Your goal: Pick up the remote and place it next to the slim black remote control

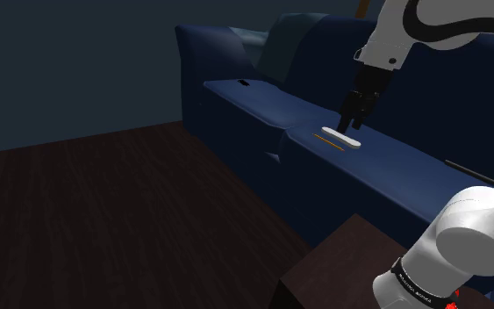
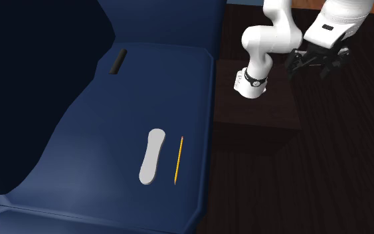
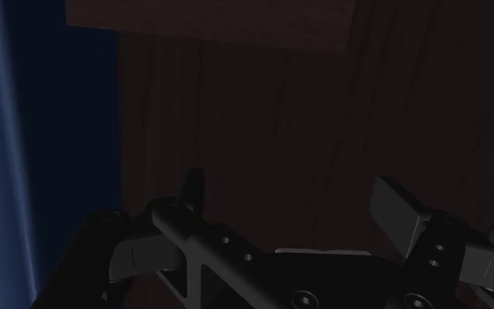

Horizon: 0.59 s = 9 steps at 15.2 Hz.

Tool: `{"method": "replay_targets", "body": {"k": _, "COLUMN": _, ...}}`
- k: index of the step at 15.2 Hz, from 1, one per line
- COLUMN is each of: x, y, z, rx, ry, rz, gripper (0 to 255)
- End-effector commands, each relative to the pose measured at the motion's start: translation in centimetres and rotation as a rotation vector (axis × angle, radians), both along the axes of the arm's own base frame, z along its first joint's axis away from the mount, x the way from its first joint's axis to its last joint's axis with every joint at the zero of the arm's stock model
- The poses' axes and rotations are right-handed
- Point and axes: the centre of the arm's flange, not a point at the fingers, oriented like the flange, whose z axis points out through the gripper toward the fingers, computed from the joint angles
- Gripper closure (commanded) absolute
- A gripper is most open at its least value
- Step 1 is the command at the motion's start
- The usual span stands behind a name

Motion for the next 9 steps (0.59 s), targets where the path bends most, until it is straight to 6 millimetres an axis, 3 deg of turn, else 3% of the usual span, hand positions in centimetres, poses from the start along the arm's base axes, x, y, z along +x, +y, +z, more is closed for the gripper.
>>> {"method": "replay_targets", "body": {"k": 1, "x": 0.0, "y": 0.0, "z": 0.0, "rx": 0.000, "ry": 0.000, "rz": 0.000, "gripper": 0}}
{"method": "replay_targets", "body": {"k": 9, "x": 4.0, "y": -8.7, "z": -4.0, "rx": -0.017, "ry": 0.002, "rz": 0.004, "gripper": 0}}
